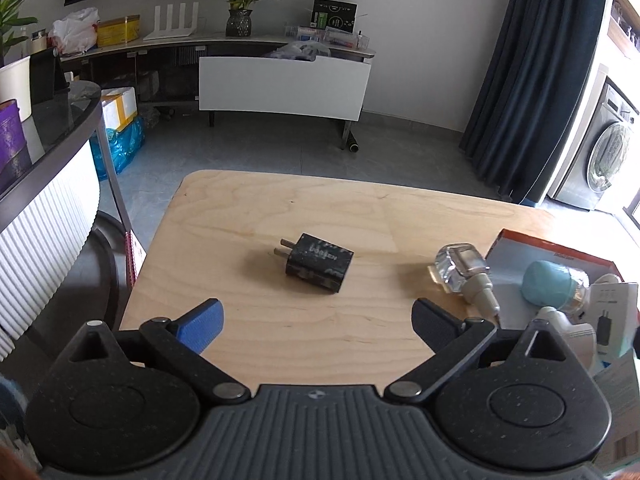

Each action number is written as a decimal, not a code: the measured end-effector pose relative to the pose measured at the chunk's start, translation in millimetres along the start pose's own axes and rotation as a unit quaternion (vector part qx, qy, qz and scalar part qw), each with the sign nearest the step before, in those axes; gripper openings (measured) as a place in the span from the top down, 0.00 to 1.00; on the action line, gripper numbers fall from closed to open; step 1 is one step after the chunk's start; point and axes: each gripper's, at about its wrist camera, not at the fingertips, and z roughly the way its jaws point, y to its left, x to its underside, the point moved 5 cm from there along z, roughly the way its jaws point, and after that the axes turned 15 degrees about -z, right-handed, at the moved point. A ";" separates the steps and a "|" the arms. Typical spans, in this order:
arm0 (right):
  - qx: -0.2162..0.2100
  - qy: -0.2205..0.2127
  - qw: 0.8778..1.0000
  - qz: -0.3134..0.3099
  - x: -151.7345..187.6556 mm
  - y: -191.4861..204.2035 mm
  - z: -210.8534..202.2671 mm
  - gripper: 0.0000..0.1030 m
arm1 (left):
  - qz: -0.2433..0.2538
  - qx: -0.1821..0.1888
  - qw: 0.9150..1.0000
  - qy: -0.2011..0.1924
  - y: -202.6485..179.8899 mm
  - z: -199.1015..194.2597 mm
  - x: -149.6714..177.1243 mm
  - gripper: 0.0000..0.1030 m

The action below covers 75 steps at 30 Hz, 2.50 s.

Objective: Organize rigid objects
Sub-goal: 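Withdraw both tools toward the black charger and the clear glass bottle, then grasp the black charger with left tool while right tool grasps the clear glass bottle, then carry the black charger and the glass bottle up and over the tray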

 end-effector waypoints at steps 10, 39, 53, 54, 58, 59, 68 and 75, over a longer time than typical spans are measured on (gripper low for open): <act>-0.009 0.009 1.000 0.003 -1.7 -3.4 21.3 0.06 | 0.069 0.018 0.997 -0.014 -1.2 51.8 -4.6 0.00; -0.027 0.133 0.991 -0.001 -25.0 5.7 139.1 0.08 | -0.007 0.045 0.998 -0.034 3.6 -44.8 -1.5 0.41; 0.023 0.165 0.985 -0.042 -18.7 -0.5 188.8 0.43 | -0.043 0.054 0.997 -0.044 12.4 -27.9 -9.6 0.41; 0.022 0.163 0.985 -0.044 -17.7 1.4 186.9 0.43 | -0.041 0.051 0.997 -0.046 13.1 -31.2 -6.4 0.41; 0.004 0.141 0.989 -0.039 -18.1 10.2 170.5 0.43 | -0.040 0.045 0.997 -0.052 14.8 -34.3 -4.5 0.41; 0.000 0.134 0.990 -0.039 -19.1 12.3 163.8 0.43 | -0.041 0.043 0.997 -0.053 15.1 -36.3 -3.2 0.41; -0.032 0.070 0.996 -0.035 -28.0 36.5 87.6 0.43 | -0.028 0.034 0.997 -0.064 4.0 -60.1 2.6 0.41; -0.029 0.033 0.998 -0.045 -22.1 53.5 31.0 0.43 | -0.030 0.037 0.996 -0.078 -8.1 -90.1 15.6 0.41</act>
